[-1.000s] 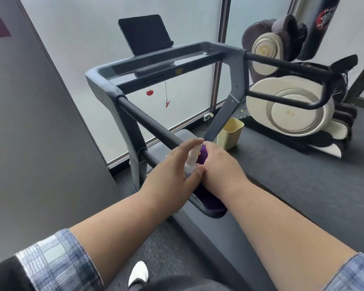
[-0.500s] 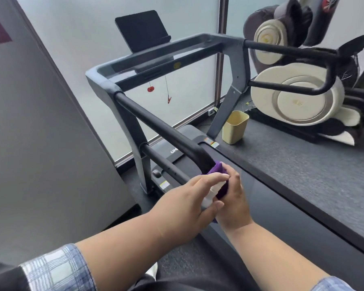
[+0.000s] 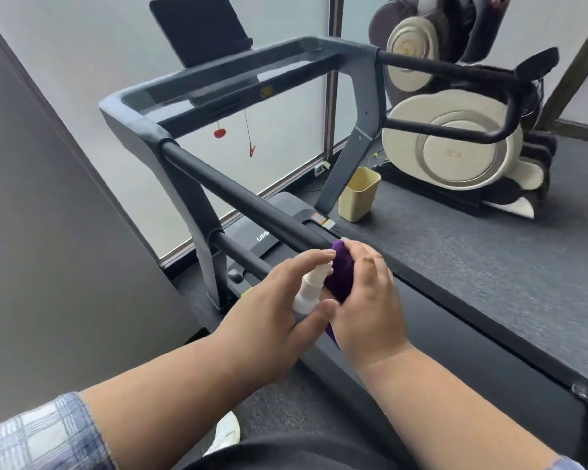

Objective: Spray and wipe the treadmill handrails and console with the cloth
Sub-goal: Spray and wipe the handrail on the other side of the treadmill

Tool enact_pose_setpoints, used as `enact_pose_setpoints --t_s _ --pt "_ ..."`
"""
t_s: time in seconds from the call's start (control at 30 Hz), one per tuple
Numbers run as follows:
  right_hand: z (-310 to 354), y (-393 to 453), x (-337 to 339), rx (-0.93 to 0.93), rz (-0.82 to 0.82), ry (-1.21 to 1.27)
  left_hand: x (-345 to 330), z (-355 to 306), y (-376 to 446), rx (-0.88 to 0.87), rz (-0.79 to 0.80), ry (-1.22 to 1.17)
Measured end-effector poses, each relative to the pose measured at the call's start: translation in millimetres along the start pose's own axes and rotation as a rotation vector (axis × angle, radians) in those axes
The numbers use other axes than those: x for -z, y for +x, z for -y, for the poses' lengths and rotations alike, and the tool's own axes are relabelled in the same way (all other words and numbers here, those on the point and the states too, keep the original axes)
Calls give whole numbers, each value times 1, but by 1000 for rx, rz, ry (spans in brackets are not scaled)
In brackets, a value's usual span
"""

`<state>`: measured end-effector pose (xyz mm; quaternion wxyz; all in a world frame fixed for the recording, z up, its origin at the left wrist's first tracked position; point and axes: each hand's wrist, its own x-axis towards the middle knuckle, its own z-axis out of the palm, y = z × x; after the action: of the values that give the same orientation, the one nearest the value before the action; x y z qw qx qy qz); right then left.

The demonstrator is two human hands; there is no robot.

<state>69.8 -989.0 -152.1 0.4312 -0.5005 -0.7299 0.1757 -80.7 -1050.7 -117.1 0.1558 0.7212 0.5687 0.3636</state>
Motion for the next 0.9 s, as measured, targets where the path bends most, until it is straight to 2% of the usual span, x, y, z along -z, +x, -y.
enact_pose_setpoints --t_s 0.17,0.33,0.43,0.57,0.9 --pt "31 21 -1 54 37 -278 23 39 17 30 -101 -57" --pt "77 74 -29 99 317 -663 44 73 34 63 -140 -81" --pt "102 99 -59 78 418 -731 62 89 46 63 -140 -101" --pt "120 123 -95 58 476 -796 89 118 58 85 -156 -139" --pt "161 187 -197 108 474 -882 162 198 74 132 -195 -136"
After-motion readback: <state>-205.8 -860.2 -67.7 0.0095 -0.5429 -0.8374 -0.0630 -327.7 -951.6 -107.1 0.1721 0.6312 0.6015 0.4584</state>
